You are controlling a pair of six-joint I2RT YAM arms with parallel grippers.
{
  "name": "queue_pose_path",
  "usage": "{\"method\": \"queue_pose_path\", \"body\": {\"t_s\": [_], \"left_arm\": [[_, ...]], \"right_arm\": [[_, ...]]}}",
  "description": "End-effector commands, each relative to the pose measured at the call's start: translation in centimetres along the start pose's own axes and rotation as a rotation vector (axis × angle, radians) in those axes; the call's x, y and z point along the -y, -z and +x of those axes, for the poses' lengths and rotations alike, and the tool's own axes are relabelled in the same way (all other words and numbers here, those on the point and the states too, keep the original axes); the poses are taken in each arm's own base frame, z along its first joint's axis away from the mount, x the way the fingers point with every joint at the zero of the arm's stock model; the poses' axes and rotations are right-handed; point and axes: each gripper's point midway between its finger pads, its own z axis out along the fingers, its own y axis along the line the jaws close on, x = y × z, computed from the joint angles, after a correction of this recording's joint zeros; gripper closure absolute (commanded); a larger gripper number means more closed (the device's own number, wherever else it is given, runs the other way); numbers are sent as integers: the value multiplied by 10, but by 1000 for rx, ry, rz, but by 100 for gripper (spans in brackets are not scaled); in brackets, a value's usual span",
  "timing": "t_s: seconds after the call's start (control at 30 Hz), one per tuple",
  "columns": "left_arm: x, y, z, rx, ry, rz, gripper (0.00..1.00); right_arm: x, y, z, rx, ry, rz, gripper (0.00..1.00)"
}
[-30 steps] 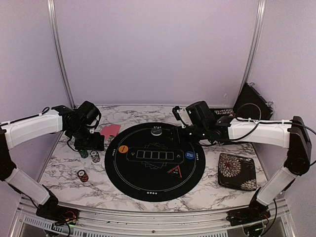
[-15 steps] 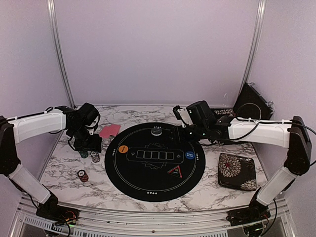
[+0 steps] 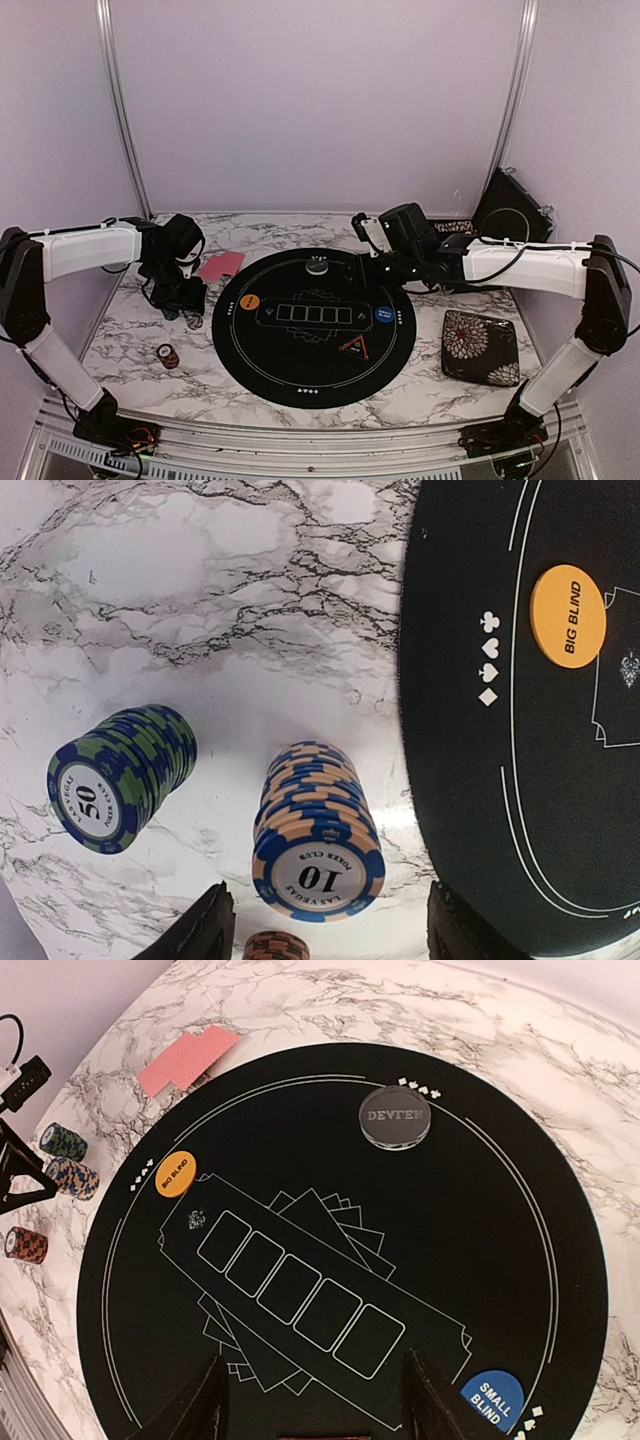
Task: Distribute texas hold em gaming equipment
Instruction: Pick up the pile of poker chips from the pile of poker chips.
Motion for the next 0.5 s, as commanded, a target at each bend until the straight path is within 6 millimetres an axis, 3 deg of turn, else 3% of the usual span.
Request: {"method": "queue_pose_path", "body": {"t_s": [0.0, 0.47], "left_arm": [[-4, -3, 6, -43, -15, -9, 33], [-4, -13, 7, -75, -26, -17, 35]], "right_arm": [[-1, 7, -11, 37, 2, -16, 44], [4, 9, -10, 38, -6, -6, 44]]}}
